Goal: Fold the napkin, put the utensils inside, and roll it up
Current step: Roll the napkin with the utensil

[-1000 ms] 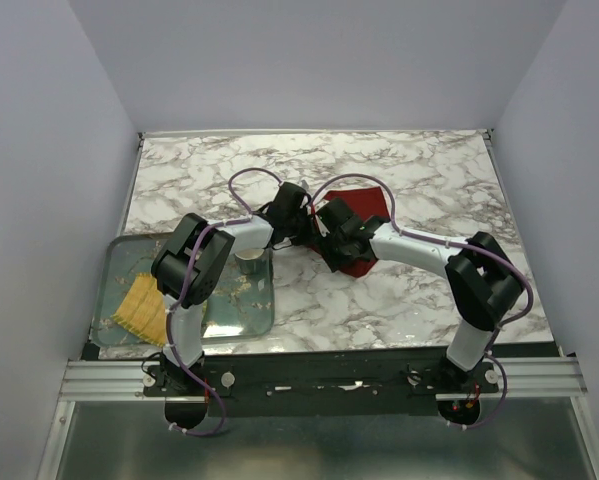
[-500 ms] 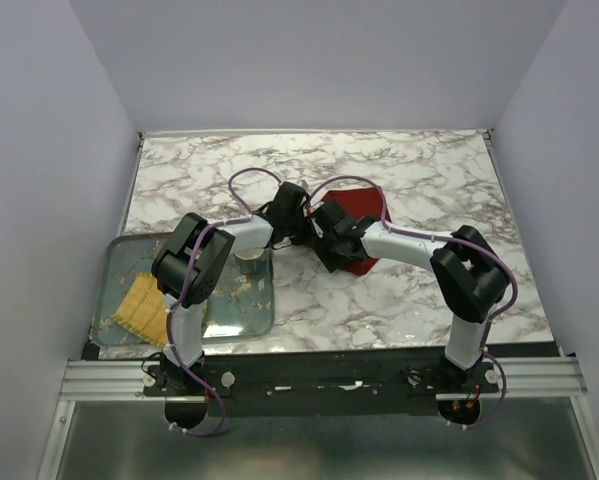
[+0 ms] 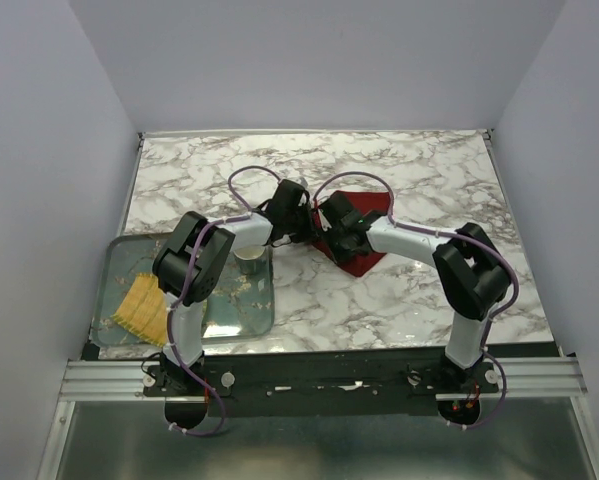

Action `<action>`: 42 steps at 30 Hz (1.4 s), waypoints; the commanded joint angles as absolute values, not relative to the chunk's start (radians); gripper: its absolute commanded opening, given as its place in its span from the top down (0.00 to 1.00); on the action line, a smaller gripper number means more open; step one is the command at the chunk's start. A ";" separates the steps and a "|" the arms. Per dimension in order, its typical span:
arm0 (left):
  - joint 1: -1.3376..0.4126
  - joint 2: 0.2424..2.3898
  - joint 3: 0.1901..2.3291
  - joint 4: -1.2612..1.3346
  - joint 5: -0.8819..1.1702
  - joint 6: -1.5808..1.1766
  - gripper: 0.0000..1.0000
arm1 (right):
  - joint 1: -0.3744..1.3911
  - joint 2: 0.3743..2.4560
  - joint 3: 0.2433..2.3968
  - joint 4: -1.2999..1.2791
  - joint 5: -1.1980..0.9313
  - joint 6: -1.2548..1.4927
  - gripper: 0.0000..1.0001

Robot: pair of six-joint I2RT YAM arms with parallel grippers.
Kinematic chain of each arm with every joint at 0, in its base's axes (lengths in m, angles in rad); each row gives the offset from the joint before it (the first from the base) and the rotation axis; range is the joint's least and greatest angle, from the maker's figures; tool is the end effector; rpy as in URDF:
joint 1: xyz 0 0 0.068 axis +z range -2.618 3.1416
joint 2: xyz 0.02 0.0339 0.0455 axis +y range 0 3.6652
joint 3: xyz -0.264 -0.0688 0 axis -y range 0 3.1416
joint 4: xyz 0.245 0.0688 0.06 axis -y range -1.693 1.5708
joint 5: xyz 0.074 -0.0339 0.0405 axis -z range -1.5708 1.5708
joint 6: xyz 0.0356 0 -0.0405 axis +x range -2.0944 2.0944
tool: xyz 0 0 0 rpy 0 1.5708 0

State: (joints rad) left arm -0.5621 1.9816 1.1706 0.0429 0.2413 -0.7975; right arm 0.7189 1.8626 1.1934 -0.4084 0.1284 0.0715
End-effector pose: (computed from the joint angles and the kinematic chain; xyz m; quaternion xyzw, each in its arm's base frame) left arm 0.3473 -0.2288 0.1438 -0.0606 0.9130 -0.3300 0.2320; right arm 0.2868 0.2449 0.1651 -0.2930 0.9225 0.0364 0.2488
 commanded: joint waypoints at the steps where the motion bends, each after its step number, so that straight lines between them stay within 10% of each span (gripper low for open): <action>1: -0.555 2.019 1.172 -0.169 0.186 -0.709 1.00 | 0.652 1.916 1.146 -0.433 0.006 0.117 0.74; 19: -0.557 1.810 1.324 -0.359 0.124 -0.620 0.42 | 0.431 2.045 1.184 -0.413 -0.741 0.202 0.89; 22: -0.563 1.769 1.257 -0.356 0.107 -0.682 0.12 | 0.399 2.075 1.186 -0.408 -0.799 0.213 0.89; 42: -0.597 1.913 1.244 -0.275 0.038 -0.999 0.29 | 0.347 2.140 1.206 -0.403 -0.822 0.183 0.89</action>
State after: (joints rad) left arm -0.5961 1.8851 1.2171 -0.2977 0.1066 -0.9237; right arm 0.3367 2.0819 1.2259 -0.3344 -0.9264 0.2344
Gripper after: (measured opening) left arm 0.772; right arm 0.189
